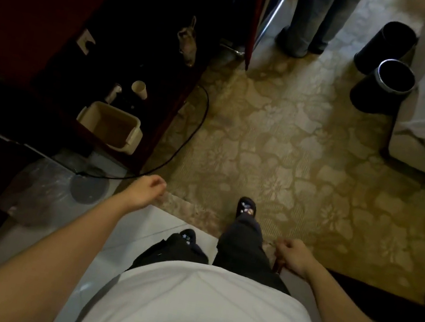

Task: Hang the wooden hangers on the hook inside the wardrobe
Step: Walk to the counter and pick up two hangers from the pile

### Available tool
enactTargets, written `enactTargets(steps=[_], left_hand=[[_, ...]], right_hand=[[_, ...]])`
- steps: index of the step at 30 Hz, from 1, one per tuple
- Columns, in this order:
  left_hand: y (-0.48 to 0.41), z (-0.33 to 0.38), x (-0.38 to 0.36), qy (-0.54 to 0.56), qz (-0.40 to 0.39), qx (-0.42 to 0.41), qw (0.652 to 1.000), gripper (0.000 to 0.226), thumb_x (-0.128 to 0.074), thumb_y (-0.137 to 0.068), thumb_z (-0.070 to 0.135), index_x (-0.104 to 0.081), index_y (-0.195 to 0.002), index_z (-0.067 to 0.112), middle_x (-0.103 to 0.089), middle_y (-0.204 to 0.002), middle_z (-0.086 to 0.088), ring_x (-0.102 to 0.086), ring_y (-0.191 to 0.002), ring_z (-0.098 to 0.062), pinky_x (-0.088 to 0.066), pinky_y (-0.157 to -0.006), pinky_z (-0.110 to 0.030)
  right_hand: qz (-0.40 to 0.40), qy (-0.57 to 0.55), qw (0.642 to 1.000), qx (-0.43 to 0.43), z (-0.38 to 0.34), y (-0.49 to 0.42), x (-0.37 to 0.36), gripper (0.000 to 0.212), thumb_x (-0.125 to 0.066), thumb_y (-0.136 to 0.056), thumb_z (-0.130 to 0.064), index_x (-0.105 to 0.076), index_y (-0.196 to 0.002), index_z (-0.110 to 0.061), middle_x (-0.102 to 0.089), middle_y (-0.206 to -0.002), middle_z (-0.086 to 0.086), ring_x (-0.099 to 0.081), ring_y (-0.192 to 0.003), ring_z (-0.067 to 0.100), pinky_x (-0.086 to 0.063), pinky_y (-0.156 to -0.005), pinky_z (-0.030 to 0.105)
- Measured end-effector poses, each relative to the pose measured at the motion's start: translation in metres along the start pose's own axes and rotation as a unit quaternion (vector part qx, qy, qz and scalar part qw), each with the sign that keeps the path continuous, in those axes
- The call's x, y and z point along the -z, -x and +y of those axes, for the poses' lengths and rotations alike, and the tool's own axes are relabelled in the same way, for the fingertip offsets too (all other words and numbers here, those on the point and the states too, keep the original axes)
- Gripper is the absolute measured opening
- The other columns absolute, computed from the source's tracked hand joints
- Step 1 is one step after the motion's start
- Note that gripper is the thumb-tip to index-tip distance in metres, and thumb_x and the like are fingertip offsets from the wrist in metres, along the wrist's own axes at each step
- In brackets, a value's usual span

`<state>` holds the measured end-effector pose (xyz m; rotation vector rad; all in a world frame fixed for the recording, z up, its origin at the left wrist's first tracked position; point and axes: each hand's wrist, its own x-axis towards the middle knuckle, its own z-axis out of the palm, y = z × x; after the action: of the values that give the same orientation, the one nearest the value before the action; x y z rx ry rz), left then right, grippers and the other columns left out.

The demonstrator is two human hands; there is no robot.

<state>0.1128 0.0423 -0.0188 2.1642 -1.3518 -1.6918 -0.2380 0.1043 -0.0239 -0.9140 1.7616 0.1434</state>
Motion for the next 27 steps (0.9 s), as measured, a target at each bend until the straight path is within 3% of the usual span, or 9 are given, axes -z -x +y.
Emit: enactTargets(steps=[3, 6, 9, 14, 19, 24, 27], left_hand=[[-0.011, 0.003, 0.003, -0.007, 0.011, 0.056, 0.998, 0.022, -0.044, -0.097, 0.018, -0.056, -0.110, 0.005, -0.059, -0.104, -0.014, -0.057, -0.096, -0.025, -0.045, -0.088, -0.038], [-0.024, 0.014, 0.002, 0.005, 0.019, 0.096, 0.995, 0.015, -0.044, -0.098, 0.018, -0.053, -0.103, 0.007, -0.057, -0.100, -0.014, -0.055, -0.091, -0.024, -0.045, -0.084, -0.036], [-0.038, 0.046, 0.011, 0.015, 0.056, 0.100, 0.993, 0.026, -0.045, -0.097, 0.020, -0.057, -0.111, 0.002, -0.060, -0.104, -0.017, -0.057, -0.092, -0.026, -0.047, -0.087, -0.040], [-0.055, 0.129, 0.039, 0.004, 0.120, 0.052, 0.991, 0.030, -0.041, -0.098, 0.022, -0.054, -0.121, 0.007, -0.057, -0.113, -0.011, -0.055, -0.108, -0.026, -0.041, -0.086, -0.030], [-0.058, 0.201, 0.087, -0.006, 0.162, 0.015, 0.987, 0.034, -0.040, -0.098, 0.031, -0.050, -0.127, 0.017, -0.056, -0.122, -0.003, -0.054, -0.113, -0.021, -0.045, -0.095, -0.034], [-0.048, 0.256, 0.162, -0.019, 0.180, -0.022, 0.983, 0.035, -0.039, -0.098, 0.034, -0.048, -0.129, 0.022, -0.055, -0.126, 0.001, -0.056, -0.113, -0.020, -0.048, -0.097, -0.038], [-0.040, 0.288, 0.211, -0.047, 0.217, -0.051, 0.974, 0.036, -0.039, -0.098, 0.034, -0.047, -0.131, 0.021, -0.054, -0.129, 0.001, -0.054, -0.117, -0.018, -0.045, -0.101, -0.038]], right_hand=[[-0.022, 0.012, 0.999, 0.047, -0.053, -0.034, 0.039, 0.027, -0.040, -0.097, -0.008, -0.058, -0.104, 0.011, -0.055, -0.075, 0.012, -0.048, -0.063, 0.016, -0.043, -0.054, 0.017], [-0.039, 0.060, 0.991, 0.113, -0.114, -0.070, 0.081, 0.031, -0.039, -0.097, -0.010, -0.055, -0.118, 0.007, -0.058, -0.092, 0.021, -0.054, -0.074, 0.019, -0.043, -0.053, 0.015], [-0.055, 0.087, 0.979, 0.177, -0.179, -0.100, 0.124, 0.031, -0.039, -0.098, -0.014, -0.054, -0.120, 0.000, -0.058, -0.097, 0.013, -0.056, -0.085, 0.021, -0.041, -0.056, 0.016], [-0.067, 0.164, 0.944, 0.280, -0.277, -0.135, 0.177, 0.028, -0.042, -0.096, -0.011, -0.055, -0.117, 0.002, -0.058, -0.093, 0.013, -0.055, -0.076, 0.021, -0.040, -0.046, 0.007], [-0.081, 0.202, 0.907, 0.360, -0.368, -0.151, 0.205, 0.026, -0.046, -0.094, -0.010, -0.058, -0.114, 0.001, -0.057, -0.070, 0.003, -0.058, -0.075, 0.022, -0.041, -0.061, 0.022], [-0.102, 0.236, 0.854, 0.453, -0.464, -0.131, 0.218, 0.028, -0.044, -0.096, -0.016, -0.056, -0.121, -0.010, -0.063, -0.099, 0.007, -0.059, -0.082, 0.016, -0.045, -0.064, 0.017], [-0.092, 0.235, 0.822, 0.511, -0.525, -0.111, 0.219, 0.029, -0.042, -0.097, -0.017, -0.055, -0.122, -0.012, -0.064, -0.106, 0.009, -0.060, -0.084, 0.016, -0.047, -0.071, 0.023]])
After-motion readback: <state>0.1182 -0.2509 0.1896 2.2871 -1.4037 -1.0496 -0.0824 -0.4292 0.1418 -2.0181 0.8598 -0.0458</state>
